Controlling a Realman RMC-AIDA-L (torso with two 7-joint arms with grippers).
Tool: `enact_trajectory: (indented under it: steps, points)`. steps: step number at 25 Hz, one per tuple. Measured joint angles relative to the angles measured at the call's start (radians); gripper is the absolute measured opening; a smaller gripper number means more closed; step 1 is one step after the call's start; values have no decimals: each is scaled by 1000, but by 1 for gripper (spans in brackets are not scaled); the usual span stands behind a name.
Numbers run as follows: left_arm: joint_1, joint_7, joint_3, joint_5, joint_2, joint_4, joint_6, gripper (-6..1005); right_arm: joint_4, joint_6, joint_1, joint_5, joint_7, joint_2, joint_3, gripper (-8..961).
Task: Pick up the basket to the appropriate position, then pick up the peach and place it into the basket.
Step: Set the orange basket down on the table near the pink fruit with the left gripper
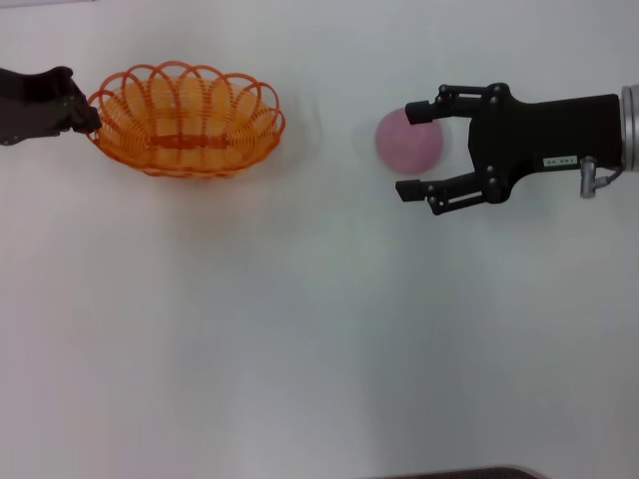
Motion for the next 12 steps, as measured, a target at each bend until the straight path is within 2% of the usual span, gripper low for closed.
enact_trajectory:
  steps: [4, 12]
  points:
    - [19, -19, -8, -6, -18, 21, -13, 82, -20, 7, 1, 0, 3, 3, 0, 947]
    - [22, -29, -7, -3, -21, 17, -13, 90, -29, 15, 10, -3, 8, 1, -3, 947]
